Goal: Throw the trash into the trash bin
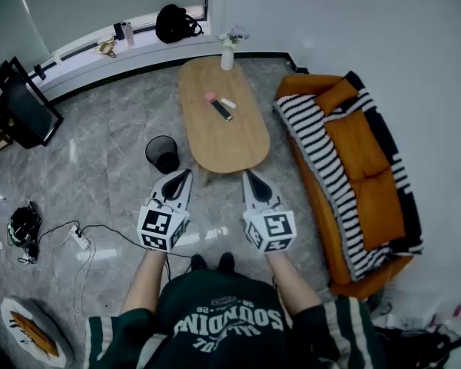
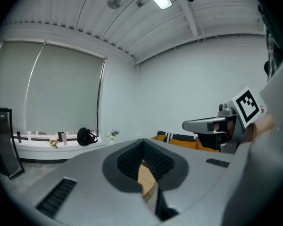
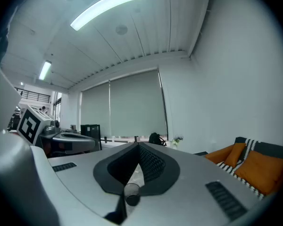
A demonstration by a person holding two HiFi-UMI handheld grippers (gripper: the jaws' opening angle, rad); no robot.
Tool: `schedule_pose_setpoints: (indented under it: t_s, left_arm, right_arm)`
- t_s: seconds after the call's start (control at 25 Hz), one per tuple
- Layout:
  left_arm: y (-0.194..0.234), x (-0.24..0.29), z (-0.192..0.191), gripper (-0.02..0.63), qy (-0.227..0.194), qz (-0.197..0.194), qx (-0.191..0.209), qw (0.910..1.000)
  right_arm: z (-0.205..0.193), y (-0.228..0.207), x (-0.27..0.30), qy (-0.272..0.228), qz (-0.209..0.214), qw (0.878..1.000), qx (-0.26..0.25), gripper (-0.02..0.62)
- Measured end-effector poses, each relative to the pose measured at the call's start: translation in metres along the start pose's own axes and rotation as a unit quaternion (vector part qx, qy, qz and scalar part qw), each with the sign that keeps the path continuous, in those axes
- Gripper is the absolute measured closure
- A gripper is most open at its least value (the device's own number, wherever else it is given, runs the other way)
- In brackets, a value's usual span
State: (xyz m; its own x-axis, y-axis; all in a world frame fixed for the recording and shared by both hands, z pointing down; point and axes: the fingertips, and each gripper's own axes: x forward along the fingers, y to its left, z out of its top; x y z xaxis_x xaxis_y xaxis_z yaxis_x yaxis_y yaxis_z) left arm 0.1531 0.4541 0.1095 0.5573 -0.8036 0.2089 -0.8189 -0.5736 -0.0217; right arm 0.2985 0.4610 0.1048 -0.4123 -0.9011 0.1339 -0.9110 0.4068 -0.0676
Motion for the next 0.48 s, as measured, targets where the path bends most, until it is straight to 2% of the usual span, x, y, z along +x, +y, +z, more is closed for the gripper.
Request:
schedule_pose_setpoints:
  t_s: [0.48]
  left_arm:
    - [-0.0075, 0.0040, -0.0010, 0.607, 0.003, -0.003, -0.004, 1.0000]
  right_arm:
    - [0.0027, -0.0070, -0.0042, -0.014, 0.007, 1.000, 0.002, 0.598]
